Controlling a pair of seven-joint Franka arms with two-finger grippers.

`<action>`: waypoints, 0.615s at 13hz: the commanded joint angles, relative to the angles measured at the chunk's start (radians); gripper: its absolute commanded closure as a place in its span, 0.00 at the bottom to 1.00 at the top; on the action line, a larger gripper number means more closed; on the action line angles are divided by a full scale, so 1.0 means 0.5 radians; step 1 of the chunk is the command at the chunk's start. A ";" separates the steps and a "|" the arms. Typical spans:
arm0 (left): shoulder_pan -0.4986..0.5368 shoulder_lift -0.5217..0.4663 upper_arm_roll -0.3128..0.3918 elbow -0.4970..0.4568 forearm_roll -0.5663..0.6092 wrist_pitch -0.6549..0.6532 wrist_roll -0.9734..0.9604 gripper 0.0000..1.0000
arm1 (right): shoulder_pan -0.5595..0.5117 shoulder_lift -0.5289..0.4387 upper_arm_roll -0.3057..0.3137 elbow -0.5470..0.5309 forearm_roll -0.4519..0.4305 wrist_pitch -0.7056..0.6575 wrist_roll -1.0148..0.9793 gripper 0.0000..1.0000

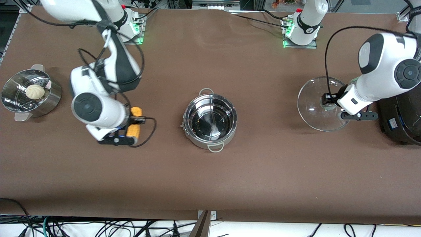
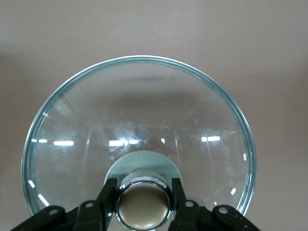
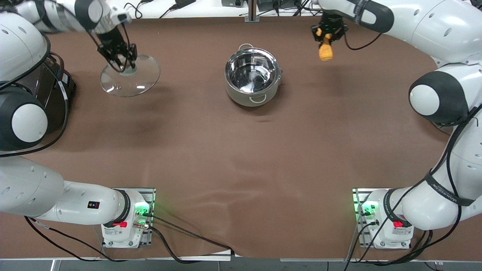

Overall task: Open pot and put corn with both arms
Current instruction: 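Lift the glass lid off with the left gripper while the right gripper lifts the corn, then lower the corn into the pot with the right gripper while the left sets the lid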

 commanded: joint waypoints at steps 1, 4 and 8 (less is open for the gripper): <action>-0.019 -0.037 -0.001 -0.403 -0.048 0.530 0.106 1.00 | 0.054 0.062 0.057 0.177 0.241 -0.021 0.068 0.92; -0.046 0.229 -0.001 -0.466 -0.048 0.875 0.097 1.00 | 0.177 0.096 0.103 0.202 0.423 0.230 0.160 0.92; -0.049 0.328 -0.001 -0.459 -0.048 0.940 0.097 1.00 | 0.407 0.316 0.103 0.202 0.475 0.693 0.509 0.92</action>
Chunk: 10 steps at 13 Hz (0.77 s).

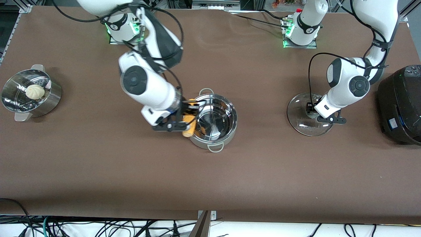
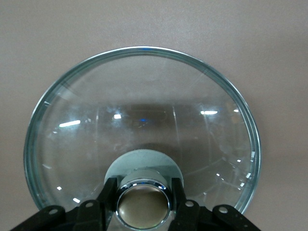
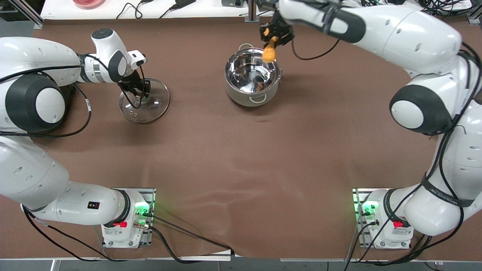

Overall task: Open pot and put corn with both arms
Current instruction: 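Lower the corn into the pot with the right gripper while the left sets the lid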

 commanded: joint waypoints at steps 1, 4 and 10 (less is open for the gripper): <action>-0.014 0.034 0.007 0.028 -0.043 0.009 0.033 0.99 | 0.099 0.220 -0.007 0.083 0.035 0.216 0.160 0.92; -0.014 0.040 0.007 0.028 -0.077 0.030 0.040 0.00 | 0.139 0.374 -0.007 0.074 0.063 0.257 0.215 0.89; 0.001 -0.410 0.007 0.242 -0.102 -0.517 -0.202 0.00 | 0.179 0.346 -0.029 0.064 0.045 0.196 0.255 0.00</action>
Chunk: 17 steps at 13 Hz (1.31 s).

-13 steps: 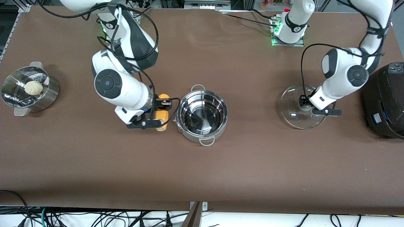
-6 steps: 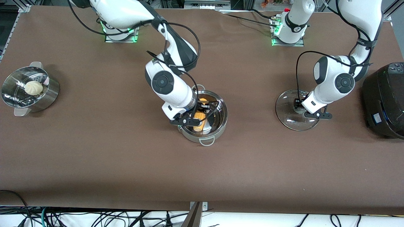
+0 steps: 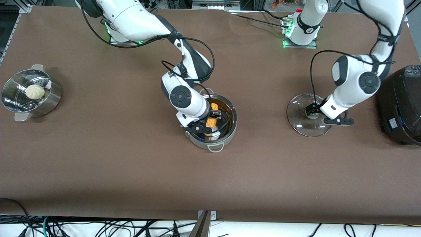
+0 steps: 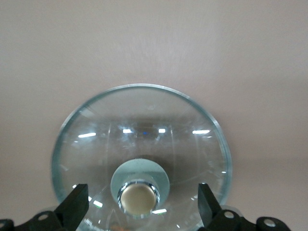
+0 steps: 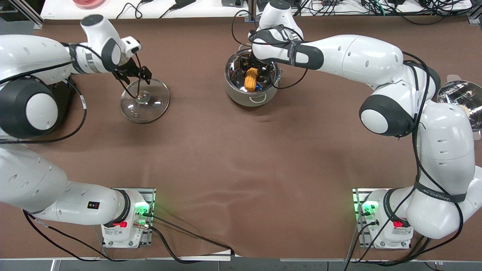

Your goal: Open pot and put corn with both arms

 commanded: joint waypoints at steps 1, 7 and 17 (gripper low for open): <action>0.004 -0.209 -0.001 0.298 -0.016 -0.578 -0.180 0.00 | 0.002 -0.070 -0.036 0.041 0.004 -0.124 0.010 0.00; 0.017 -0.240 -0.029 1.121 0.055 -1.663 -0.334 0.00 | -0.005 -0.478 -0.412 0.038 -0.260 -0.694 -0.057 0.00; 0.035 -0.314 -0.063 1.388 0.061 -2.035 -0.343 0.00 | -0.951 -1.416 -0.224 -0.979 -0.637 -0.573 -1.297 0.00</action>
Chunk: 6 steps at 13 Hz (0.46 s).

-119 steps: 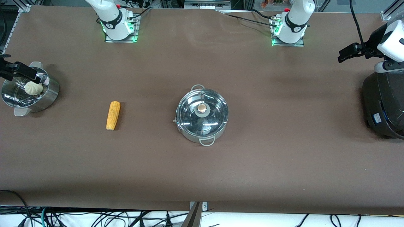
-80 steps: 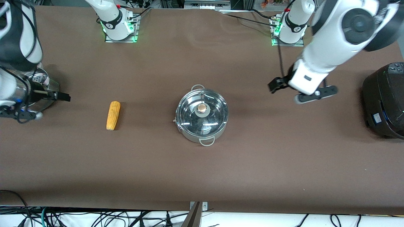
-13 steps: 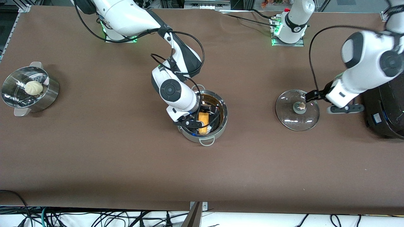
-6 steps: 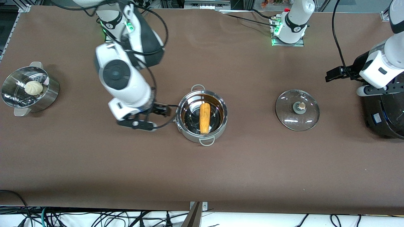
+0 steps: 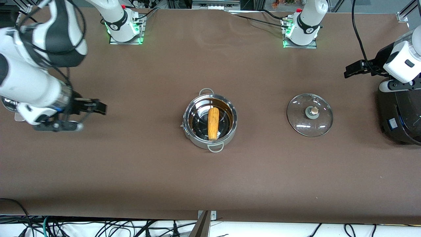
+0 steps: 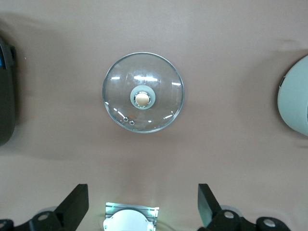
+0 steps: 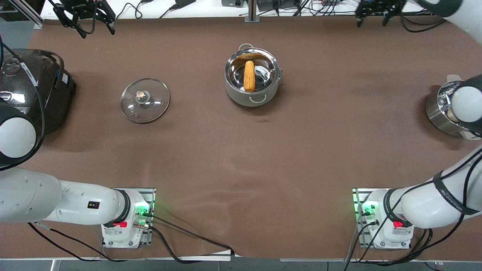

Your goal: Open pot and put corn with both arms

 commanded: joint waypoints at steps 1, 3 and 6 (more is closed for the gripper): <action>0.020 0.006 -0.033 0.144 0.041 -0.142 -0.021 0.00 | -0.297 -0.380 0.291 -0.494 -0.135 0.268 -0.055 0.00; 0.020 0.006 -0.030 0.169 0.041 -0.158 -0.018 0.00 | -0.415 -0.525 0.372 -0.532 -0.141 0.253 -0.079 0.00; 0.032 -0.016 -0.018 0.166 0.041 -0.164 0.010 0.00 | -0.424 -0.648 0.275 -0.508 -0.108 0.015 -0.082 0.00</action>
